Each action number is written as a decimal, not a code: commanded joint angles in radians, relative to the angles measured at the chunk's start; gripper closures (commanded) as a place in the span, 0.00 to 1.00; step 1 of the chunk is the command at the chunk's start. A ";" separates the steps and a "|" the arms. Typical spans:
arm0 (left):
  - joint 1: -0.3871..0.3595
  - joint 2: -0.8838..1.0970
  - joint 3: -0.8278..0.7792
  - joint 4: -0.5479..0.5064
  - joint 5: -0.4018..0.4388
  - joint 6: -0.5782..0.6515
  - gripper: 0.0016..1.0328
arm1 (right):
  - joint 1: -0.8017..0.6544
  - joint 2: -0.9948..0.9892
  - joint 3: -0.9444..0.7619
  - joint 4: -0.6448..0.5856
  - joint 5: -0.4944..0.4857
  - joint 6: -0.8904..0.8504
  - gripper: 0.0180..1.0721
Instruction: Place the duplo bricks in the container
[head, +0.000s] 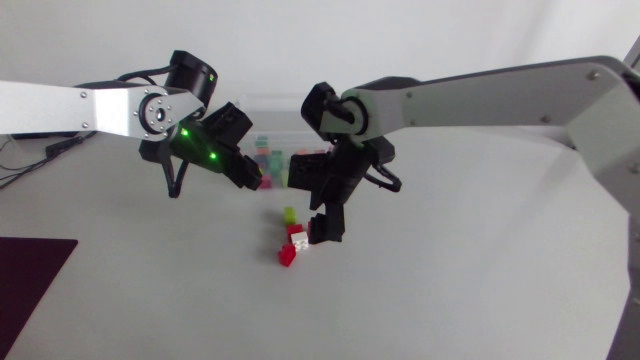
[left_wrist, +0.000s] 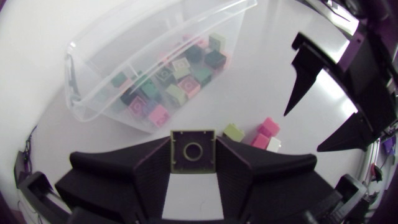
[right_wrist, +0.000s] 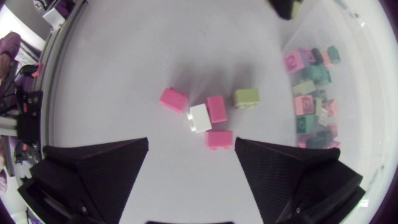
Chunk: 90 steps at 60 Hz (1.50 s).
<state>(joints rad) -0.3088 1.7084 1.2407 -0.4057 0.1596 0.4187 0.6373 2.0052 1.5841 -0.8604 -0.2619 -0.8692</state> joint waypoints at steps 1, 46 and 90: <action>-0.004 -0.027 0.029 0.007 0.014 -0.009 0.69 | 0.019 0.047 0.039 -0.028 0.018 -0.047 0.05; 0.065 0.128 0.316 0.127 0.077 -0.115 0.67 | 0.081 0.323 0.349 -0.173 0.150 -0.120 0.08; 0.089 0.258 0.399 0.173 0.090 -0.136 0.06 | 0.096 0.366 0.340 -0.196 0.161 -0.116 0.86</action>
<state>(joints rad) -0.2371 1.9514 1.6115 -0.2302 0.2386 0.3058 0.7322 2.3707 1.9541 -1.0439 -0.1066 -0.9699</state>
